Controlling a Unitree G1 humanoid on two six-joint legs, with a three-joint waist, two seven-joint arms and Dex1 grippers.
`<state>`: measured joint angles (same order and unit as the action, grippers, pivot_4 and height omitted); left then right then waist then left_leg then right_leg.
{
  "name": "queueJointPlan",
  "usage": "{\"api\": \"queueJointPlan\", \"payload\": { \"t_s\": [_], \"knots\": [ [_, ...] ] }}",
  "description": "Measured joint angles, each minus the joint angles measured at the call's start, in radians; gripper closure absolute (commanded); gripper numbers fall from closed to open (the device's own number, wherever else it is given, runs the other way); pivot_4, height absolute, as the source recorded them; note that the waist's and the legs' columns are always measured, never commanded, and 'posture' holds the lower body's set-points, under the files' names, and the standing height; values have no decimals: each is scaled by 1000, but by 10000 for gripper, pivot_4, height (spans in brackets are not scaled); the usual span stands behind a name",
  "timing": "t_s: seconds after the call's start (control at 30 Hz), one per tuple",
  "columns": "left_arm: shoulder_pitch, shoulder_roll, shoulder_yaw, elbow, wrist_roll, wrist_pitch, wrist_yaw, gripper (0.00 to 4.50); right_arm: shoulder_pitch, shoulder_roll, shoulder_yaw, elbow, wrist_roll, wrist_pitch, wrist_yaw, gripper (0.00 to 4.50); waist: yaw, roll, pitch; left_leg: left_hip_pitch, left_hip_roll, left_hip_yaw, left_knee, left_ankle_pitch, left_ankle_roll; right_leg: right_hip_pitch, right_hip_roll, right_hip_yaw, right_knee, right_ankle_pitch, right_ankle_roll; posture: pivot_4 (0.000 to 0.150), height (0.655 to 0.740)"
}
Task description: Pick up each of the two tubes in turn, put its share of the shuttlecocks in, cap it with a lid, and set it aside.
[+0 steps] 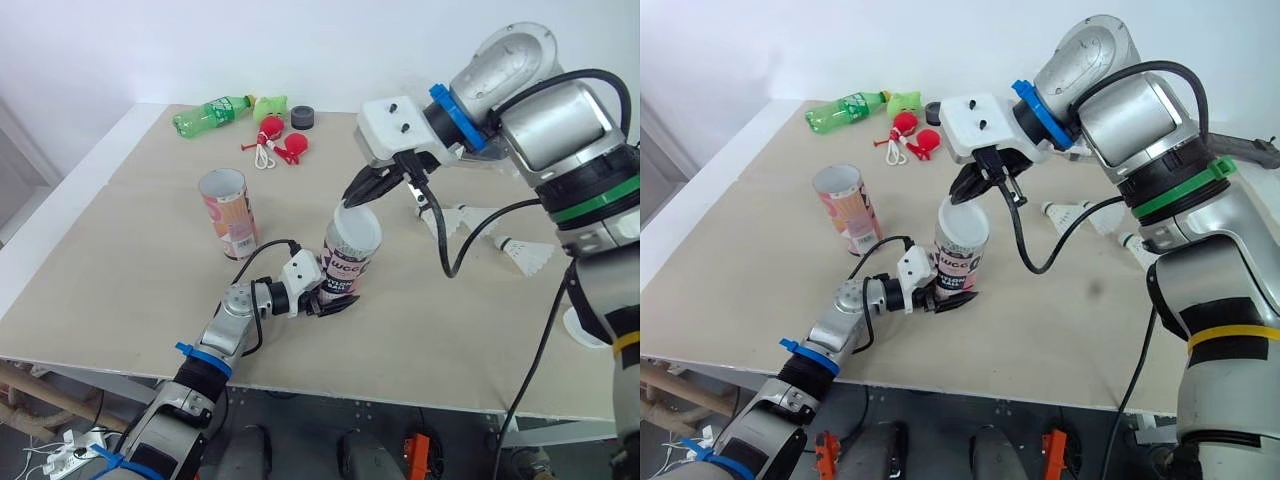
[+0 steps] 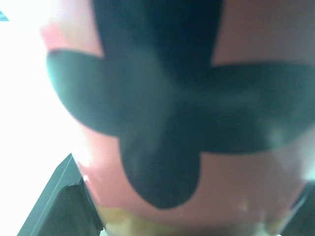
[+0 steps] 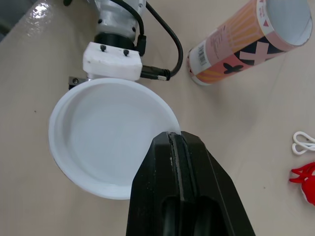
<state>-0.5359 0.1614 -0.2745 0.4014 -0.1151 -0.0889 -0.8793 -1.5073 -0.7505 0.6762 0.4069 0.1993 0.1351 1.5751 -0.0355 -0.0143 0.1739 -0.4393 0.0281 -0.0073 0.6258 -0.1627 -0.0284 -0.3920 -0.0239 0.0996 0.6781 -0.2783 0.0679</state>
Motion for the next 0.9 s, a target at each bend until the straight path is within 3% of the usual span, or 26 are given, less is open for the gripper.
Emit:
{"api": "queueJointPlan", "payload": {
  "t_s": [0.9],
  "knots": [
    [10,1,-3,-21,9,9,10,12137,24,6,57,-22,-54,-79,0,44514,1,0,0,0,0,-2,0,0,0,1,0,-2,0,-1,-1,1500,7400]
  ]
}}
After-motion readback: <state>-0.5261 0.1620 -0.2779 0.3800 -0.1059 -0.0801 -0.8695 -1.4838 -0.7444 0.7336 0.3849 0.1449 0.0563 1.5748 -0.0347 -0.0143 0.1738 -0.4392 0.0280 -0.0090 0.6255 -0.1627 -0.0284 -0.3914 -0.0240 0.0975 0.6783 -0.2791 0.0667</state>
